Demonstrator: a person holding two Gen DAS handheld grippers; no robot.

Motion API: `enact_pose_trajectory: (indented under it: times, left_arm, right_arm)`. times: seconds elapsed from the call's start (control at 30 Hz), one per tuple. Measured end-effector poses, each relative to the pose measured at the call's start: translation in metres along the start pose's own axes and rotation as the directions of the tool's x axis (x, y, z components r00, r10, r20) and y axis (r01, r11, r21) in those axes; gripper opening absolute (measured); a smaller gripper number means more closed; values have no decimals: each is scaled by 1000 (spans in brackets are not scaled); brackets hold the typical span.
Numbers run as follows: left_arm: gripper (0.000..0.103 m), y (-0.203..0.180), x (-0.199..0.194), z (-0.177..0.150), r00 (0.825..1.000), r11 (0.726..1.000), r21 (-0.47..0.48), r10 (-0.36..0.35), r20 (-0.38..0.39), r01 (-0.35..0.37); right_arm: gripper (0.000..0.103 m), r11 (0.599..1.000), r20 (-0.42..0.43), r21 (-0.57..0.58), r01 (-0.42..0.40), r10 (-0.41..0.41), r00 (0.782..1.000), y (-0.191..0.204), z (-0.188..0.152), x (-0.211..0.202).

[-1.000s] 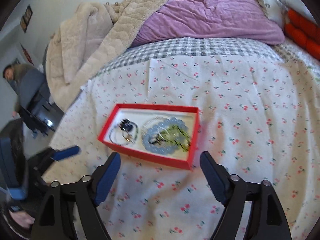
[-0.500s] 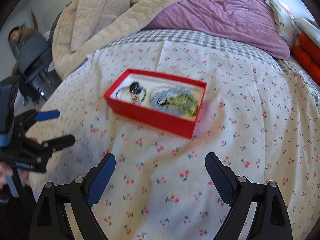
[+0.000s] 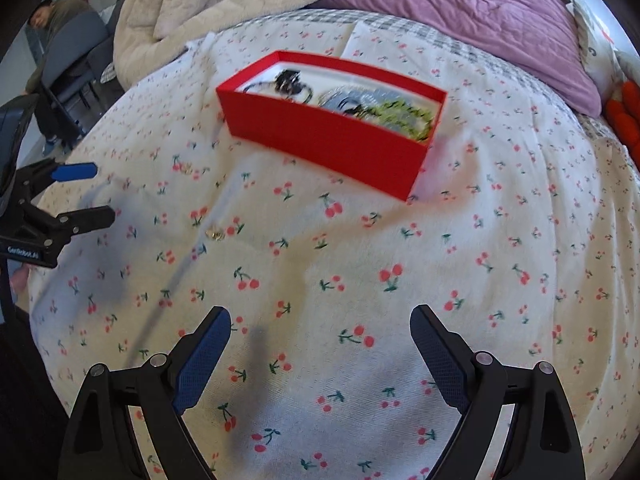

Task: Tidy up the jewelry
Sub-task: 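Withdraw both tools from the box toward the gold earrings, then grasp a small gold earring with the left tool while the right tool grasps another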

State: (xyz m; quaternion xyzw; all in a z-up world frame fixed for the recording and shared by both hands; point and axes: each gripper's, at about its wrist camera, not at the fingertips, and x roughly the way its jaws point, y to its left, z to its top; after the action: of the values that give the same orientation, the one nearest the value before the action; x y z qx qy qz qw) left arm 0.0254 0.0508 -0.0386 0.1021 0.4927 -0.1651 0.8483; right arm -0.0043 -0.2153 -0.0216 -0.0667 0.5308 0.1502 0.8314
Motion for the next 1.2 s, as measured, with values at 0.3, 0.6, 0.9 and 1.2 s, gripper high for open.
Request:
enact_pose_trajectory:
  times: [0.3, 0.6, 0.9, 1.2]
  left_arm:
    - [102, 3, 16, 6, 999, 999, 1, -45, 19, 45]
    - [88, 0, 16, 22, 987, 990, 27, -138, 85, 136]
    - [67, -25, 24, 40, 968, 967, 110, -238, 74, 229]
    - [56, -33, 33, 46, 965, 956, 163, -255, 58, 243]
  right_arm:
    - [92, 997, 2, -77, -8, 9, 1000, 22, 5, 21]
    - [92, 991, 43, -49, -122, 124, 991, 30, 19, 22]
    - [81, 978, 13, -99, -183, 185, 983, 51, 29, 35]
    - [59, 978, 23, -112, -174, 178, 984, 55, 36, 44]
